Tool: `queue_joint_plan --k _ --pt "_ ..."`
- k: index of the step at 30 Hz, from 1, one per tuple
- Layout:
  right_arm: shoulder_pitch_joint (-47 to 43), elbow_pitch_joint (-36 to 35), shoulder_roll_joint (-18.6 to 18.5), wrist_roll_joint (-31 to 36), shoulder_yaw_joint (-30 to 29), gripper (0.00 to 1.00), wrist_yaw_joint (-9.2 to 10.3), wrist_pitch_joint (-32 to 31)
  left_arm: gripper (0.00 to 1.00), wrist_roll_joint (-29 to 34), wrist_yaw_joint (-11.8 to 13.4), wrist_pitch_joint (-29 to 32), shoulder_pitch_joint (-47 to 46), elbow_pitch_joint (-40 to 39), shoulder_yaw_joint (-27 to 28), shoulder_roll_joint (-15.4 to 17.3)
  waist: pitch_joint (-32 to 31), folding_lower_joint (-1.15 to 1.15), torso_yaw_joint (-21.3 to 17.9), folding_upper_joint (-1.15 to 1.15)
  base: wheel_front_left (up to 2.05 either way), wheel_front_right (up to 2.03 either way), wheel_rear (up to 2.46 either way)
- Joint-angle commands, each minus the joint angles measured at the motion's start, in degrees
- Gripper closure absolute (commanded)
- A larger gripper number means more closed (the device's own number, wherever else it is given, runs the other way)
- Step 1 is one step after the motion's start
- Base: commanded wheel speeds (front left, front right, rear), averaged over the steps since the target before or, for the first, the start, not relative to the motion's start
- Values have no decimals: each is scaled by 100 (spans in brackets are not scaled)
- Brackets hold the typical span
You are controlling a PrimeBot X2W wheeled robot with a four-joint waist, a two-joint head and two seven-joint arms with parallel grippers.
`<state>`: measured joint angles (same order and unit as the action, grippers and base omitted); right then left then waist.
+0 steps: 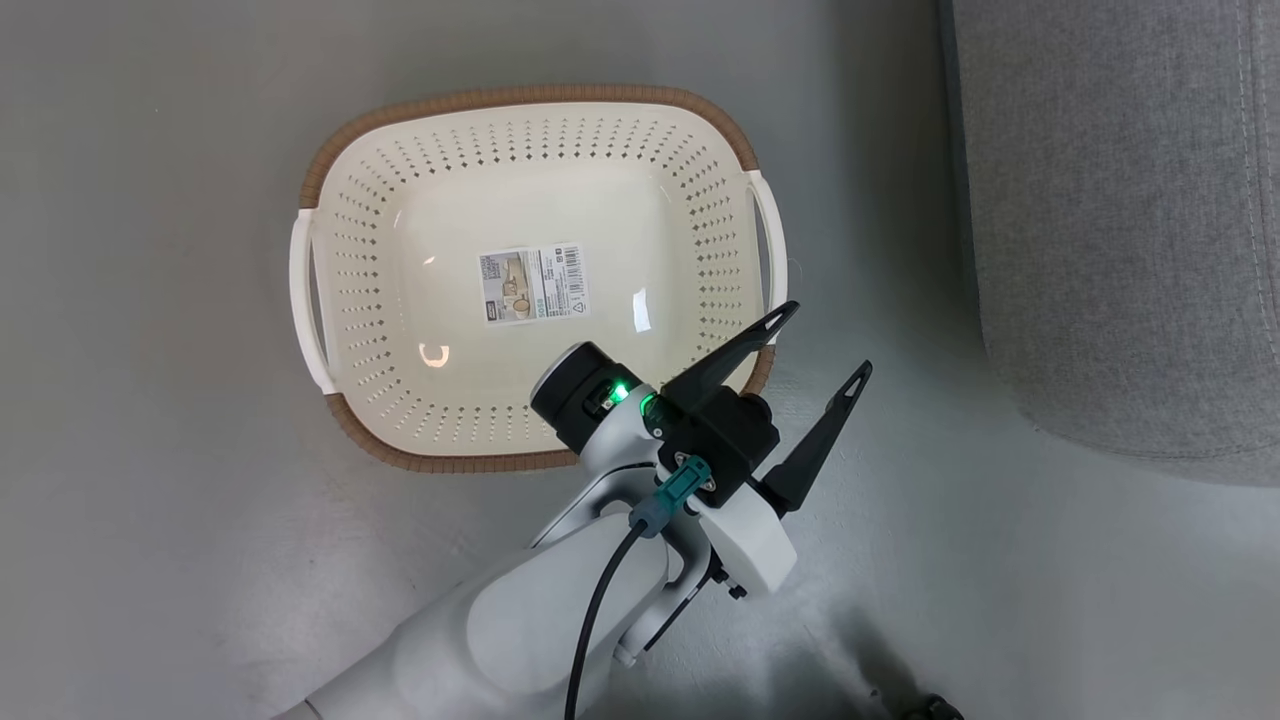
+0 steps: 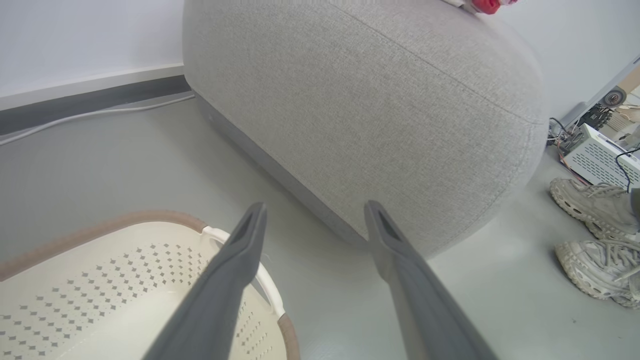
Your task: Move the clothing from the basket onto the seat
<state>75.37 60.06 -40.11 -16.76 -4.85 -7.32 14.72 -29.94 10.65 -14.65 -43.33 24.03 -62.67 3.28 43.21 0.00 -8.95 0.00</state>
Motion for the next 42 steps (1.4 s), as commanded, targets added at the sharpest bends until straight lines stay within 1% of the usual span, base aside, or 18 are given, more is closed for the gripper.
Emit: queue_joint_plan --k 1,2,3,6,9,12,14,17,19,23,29,36,42 --pt "-362 -128 -183 -185 38 95 -17 28 0 -23 30 -35 -70 -175 113 -40 -37 0 4 0 0 0 0" --pt "-496 -183 -163 -252 140 58 -17 28 0 -27 24 -35 -63 -182 126 -40 -75 0 0 0 0 0 0" --pt "-617 -260 -143 -366 200 0 -17 28 0 -29 14 -35 -54 -192 138 -40 -112 0 -5 0 0 0 0" --pt "-1020 -539 -87 -731 435 0 -17 28 0 -29 -5 -35 -16 -215 190 -40 -251 0 -17 0 0 0 0" --pt "-1426 -840 -64 -1079 694 0 -17 28 0 11 28 -35 37 -243 273 -40 -429 0 -12 0 0 0 0" --pt "-1875 -1150 -82 -1305 1036 0 -17 28 0 35 20 -35 129 -297 379 -40 -652 0 15 0 0 0 0" --pt "-2018 -1247 -94 -1359 1142 0 -17 28 0 44 15 -35 167 -312 422 -40 -738 0 31 0 0 0 0" --pt "-2406 -1575 -63 -1543 1326 0 -17 28 0 87 18 -35 311 -334 580 -40 -1013 0 82 0 0 0 0" --pt "-2687 -1880 -97 -1450 1574 0 -17 28 0 109 25 -35 443 -355 702 -40 -1224 0 136 0 0 0 0" --pt "-3125 -2384 21 -1607 1665 0 -17 28 0 180 17 -35 727 -378 965 -40 -1633 0 228 0 0 0 0" --pt "-3657 -2995 195 -1705 1772 0 -17 28 0 341 -75 -35 1212 -366 1447 -40 -2231 0 396 0 0 0 0" --pt "-4099 -3379 534 -1799 1893 0 -17 28 0 578 -222 -35 1842 -419 2117 -40 -2848 0 652 0 0 0 0" --pt "-4452 -3555 766 -1673 1954 0 -17 28 0 825 -324 -35 2374 -475 2722 -40 -3271 0 860 0 0 0 0"
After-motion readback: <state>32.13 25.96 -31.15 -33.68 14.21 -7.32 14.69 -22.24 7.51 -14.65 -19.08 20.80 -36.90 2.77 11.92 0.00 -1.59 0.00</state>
